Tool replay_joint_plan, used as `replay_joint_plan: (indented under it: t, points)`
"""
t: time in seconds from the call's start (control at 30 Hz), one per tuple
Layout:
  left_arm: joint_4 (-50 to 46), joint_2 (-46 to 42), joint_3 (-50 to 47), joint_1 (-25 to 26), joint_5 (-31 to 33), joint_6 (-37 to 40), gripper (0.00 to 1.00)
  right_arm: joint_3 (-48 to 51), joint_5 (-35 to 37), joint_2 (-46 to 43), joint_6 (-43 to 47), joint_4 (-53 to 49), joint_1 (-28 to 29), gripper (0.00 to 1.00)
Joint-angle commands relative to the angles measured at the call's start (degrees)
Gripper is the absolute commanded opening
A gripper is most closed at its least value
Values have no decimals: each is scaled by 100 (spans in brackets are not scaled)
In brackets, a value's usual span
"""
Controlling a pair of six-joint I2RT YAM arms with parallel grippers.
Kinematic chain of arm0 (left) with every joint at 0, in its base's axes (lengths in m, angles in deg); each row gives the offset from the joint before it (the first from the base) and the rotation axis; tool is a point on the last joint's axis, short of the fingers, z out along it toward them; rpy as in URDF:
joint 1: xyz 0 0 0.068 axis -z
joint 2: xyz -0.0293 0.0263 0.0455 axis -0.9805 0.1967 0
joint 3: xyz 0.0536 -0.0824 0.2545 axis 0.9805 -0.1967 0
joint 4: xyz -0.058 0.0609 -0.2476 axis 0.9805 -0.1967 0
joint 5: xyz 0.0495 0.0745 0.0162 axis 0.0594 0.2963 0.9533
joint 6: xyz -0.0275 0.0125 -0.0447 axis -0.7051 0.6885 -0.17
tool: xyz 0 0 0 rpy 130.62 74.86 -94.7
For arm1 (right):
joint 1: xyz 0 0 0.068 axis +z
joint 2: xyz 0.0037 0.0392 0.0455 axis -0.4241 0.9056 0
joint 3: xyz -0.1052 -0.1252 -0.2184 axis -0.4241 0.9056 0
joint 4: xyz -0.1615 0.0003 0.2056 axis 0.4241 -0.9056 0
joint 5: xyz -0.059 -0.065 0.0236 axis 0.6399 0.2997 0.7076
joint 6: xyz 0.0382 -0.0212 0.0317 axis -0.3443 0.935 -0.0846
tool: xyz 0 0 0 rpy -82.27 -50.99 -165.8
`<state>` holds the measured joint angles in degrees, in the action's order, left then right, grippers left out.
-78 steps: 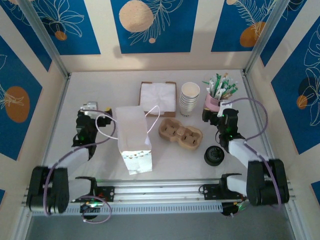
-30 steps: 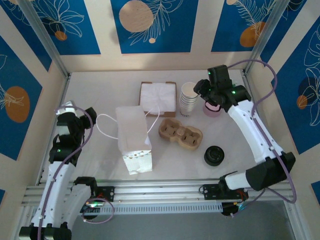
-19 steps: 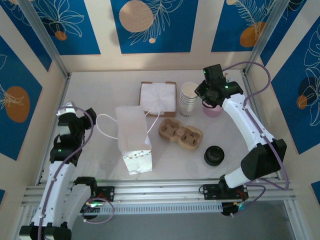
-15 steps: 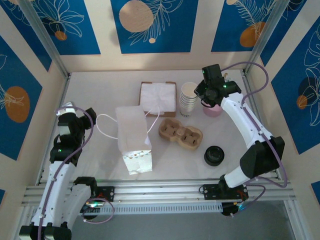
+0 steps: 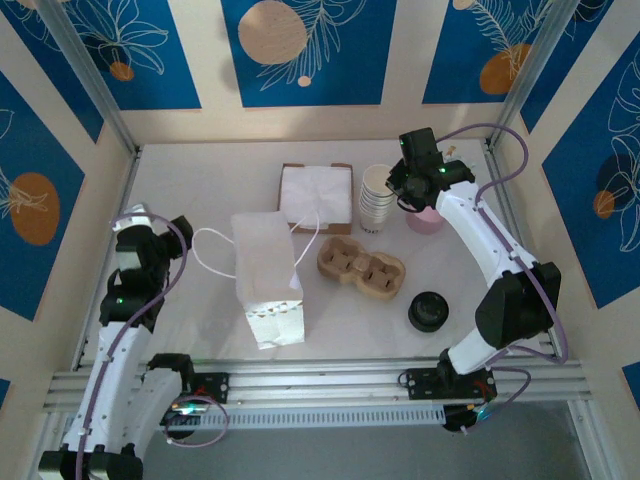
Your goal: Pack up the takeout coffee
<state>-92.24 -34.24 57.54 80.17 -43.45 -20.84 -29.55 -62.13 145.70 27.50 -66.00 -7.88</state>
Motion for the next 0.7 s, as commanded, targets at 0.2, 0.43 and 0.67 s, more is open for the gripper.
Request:
replay_joint_plan:
  t: [0.2,0.43,0.67]
  points:
    - [135,9,-67,2,1,-29,77,-283,60,165,64,37,102,18]
    - [144,26,-72,15,-10,-33,77,-343,96,196,221,-14,153,11]
    - [143,20,-73,15,-19,-25,77,-469,164,151,432,-42,201,5]
